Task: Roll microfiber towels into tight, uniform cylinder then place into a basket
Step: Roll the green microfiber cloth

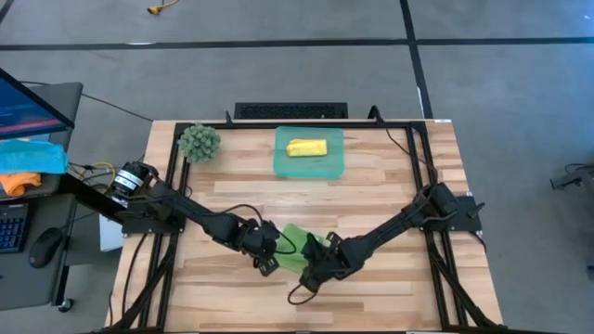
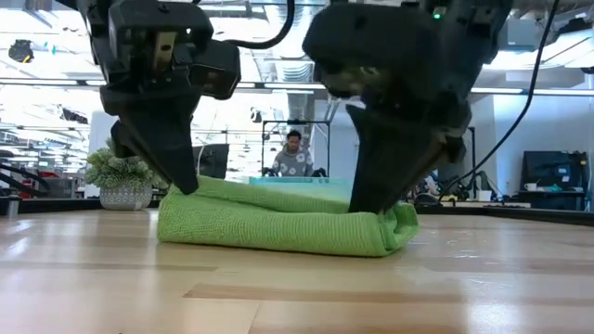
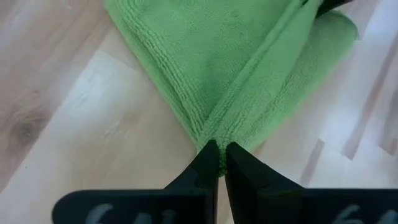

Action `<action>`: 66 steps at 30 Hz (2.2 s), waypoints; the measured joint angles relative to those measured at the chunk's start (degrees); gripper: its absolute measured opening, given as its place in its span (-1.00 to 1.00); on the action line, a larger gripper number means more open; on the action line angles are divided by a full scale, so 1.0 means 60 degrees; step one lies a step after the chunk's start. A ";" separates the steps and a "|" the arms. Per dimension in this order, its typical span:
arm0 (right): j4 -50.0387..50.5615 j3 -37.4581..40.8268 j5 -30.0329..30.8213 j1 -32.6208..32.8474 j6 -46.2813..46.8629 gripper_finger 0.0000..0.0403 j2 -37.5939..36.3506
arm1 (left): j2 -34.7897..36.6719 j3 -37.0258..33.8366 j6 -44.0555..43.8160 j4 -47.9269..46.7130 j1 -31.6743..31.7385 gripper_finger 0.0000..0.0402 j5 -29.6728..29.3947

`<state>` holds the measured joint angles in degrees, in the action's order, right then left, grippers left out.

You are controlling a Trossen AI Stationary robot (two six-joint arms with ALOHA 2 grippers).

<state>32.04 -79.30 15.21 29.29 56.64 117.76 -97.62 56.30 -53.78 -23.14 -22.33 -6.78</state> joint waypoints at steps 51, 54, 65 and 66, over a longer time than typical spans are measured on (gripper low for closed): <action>-0.0100 -0.0628 -0.0235 0.0470 0.0647 -0.96 0.0548 | -0.0004 0.0005 0.1007 0.0136 0.0095 -0.95 -0.0676; -0.0108 -0.0628 -0.0241 0.0457 0.0645 -0.96 0.0548 | -0.0004 0.0005 0.1189 0.0171 0.0095 -0.95 -0.0680; -0.0031 -0.0603 -0.0514 0.0493 0.0658 -0.95 0.0548 | 0.0007 -0.0016 0.1661 -0.0139 0.0087 -0.56 -0.0882; -0.0042 -0.0603 -0.0515 0.0520 0.0663 -0.95 0.0548 | 0.0007 -0.0017 0.1675 -0.0222 0.0087 -0.50 -0.0866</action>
<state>31.79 -82.91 12.12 32.41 60.62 121.05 -97.58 56.20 -43.73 -24.46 -21.80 -11.97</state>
